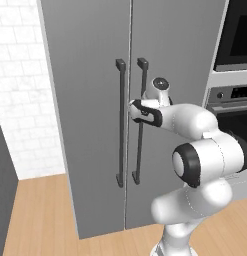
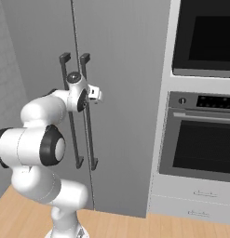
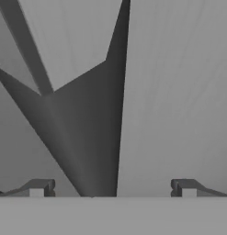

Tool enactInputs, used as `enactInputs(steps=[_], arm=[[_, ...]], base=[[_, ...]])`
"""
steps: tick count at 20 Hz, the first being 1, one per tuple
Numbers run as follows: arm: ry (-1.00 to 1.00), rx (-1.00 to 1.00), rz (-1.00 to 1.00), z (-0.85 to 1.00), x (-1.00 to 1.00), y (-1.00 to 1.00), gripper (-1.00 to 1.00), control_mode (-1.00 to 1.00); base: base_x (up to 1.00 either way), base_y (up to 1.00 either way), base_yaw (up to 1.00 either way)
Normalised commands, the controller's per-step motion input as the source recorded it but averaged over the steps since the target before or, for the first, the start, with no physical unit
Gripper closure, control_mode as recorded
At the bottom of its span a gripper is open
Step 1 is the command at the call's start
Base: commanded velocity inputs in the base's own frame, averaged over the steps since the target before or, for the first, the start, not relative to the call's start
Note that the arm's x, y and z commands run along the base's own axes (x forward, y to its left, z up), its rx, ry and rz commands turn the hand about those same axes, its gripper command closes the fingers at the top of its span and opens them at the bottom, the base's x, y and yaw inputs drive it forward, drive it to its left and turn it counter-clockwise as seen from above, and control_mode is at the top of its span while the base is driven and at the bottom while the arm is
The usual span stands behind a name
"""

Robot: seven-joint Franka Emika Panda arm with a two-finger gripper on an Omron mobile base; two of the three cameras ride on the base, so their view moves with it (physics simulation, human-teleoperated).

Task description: Grab a lemon wedge from the fridge and one ice cube from the ice bowl, and put them in the glass of lemonade.

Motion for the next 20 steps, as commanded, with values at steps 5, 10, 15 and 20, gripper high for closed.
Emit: enactInputs(steps=[5,10,15,20], arm=[[0.00,0.00,0.00,-0.22,0.49,0.06,-1.00,-1.00],[0.00,0.00,0.00,-0.08,0.39,0.00,-1.00,-1.00],[0.01,0.00,0.00,0.00,0.36,0.05,1.00,-1.00],[0.06,0.00,0.00,0.00,0.29,0.00,1.00,-1.00]], base=[[0.00,0.00,0.00],[0.00,0.00,0.00],[0.00,0.00,0.00],[0.00,0.00,0.00]])
